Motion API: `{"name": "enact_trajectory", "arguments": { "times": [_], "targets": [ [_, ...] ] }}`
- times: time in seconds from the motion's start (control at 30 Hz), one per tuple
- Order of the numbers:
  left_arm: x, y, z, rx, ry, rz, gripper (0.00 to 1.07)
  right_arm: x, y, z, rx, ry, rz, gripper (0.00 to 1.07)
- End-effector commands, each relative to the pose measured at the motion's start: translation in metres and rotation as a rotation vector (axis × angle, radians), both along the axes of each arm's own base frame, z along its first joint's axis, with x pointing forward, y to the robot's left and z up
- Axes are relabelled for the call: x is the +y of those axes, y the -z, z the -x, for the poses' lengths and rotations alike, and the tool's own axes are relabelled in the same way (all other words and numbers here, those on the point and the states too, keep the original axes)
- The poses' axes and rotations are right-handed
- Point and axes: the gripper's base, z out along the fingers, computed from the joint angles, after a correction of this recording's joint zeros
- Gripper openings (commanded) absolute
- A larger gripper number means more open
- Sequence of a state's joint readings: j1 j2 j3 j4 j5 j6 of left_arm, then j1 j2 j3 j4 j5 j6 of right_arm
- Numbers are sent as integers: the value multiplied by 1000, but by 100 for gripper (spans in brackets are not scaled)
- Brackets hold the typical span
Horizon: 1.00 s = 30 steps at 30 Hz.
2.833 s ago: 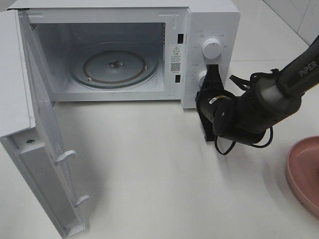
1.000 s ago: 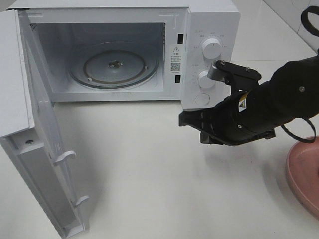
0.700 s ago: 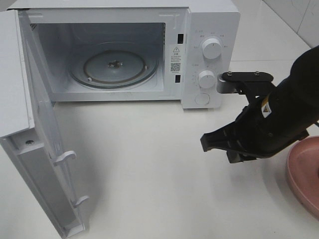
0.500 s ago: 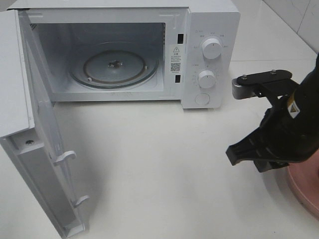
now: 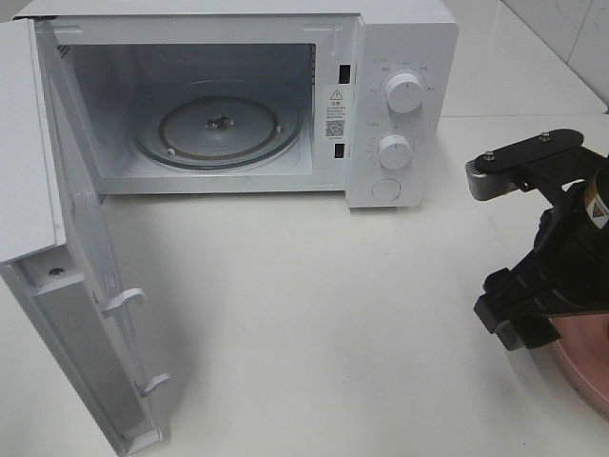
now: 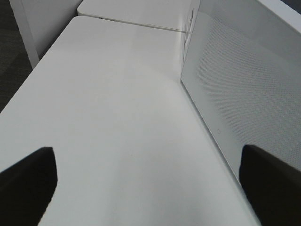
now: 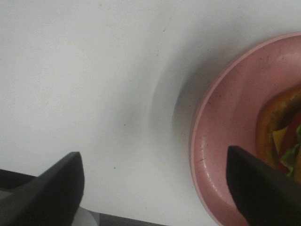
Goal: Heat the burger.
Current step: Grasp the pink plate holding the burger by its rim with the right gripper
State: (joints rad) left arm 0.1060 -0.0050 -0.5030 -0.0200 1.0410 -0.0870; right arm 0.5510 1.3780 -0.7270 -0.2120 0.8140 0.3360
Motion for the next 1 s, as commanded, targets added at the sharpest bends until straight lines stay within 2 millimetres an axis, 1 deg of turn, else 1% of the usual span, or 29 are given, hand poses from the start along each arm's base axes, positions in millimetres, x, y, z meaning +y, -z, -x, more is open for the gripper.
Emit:
{"name": "enact_trajectory", "arguments": {
  "times": [0.03,0.07,0.13,0.2,0.23,0.3,0.33,0.47,0.5,0.57,0.6,0.63,0.67,0.7,0.73,0.77,0.8,0.83,0.9,1.0],
  "targets": [
    [0,0,2,-22,7,4,98,-4,-1,-1,-5,-21,33,90],
    [0,0,2,-22,7,4,98,-4,-1,-1,-5,-21,33,90],
    [0,0,2,-22,7,4,98,-12,-1,-6,-14,20,33,88],
    [0,0,2,-22,7,4,98,-15,-1,-7,-14,34,33,88],
    [0,0,2,-22,7,4,98,-21,-1,-10,-17,59,34,88],
    [0,0,2,-22,7,4,98,-23,-1,-11,-17,65,34,87],
    [0,0,2,-22,7,4,98,-28,-1,-13,-23,77,31,87],
    [0,0,2,-22,7,4,98,-32,1,-16,-21,94,32,86],
    [0,0,2,-22,7,4,98,-36,4,-17,-7,112,38,85],
    [0,0,2,-22,7,4,98,-38,6,-18,2,119,41,85],
    [0,0,2,-22,7,4,98,-41,14,-17,15,121,45,85],
    [0,0,2,-22,7,4,98,-41,18,-16,22,116,45,85],
    [0,0,2,-22,7,4,98,-41,18,-16,22,116,45,85],
    [0,0,2,-22,7,4,98,-40,26,-13,38,118,37,84],
    [0,0,2,-22,7,4,98,-40,26,-13,38,118,37,84],
    [0,0,2,-22,7,4,98,-40,34,-10,56,115,26,83],
    [0,0,2,-22,7,4,98,-40,38,-9,60,113,20,83],
    [0,0,2,-22,7,4,98,-40,38,-9,60,113,20,83],
    [0,0,2,-22,7,4,98,-39,45,-8,52,104,8,83],
    [0,0,2,-22,7,4,98,-38,48,-10,53,101,6,83]
  ]
}}
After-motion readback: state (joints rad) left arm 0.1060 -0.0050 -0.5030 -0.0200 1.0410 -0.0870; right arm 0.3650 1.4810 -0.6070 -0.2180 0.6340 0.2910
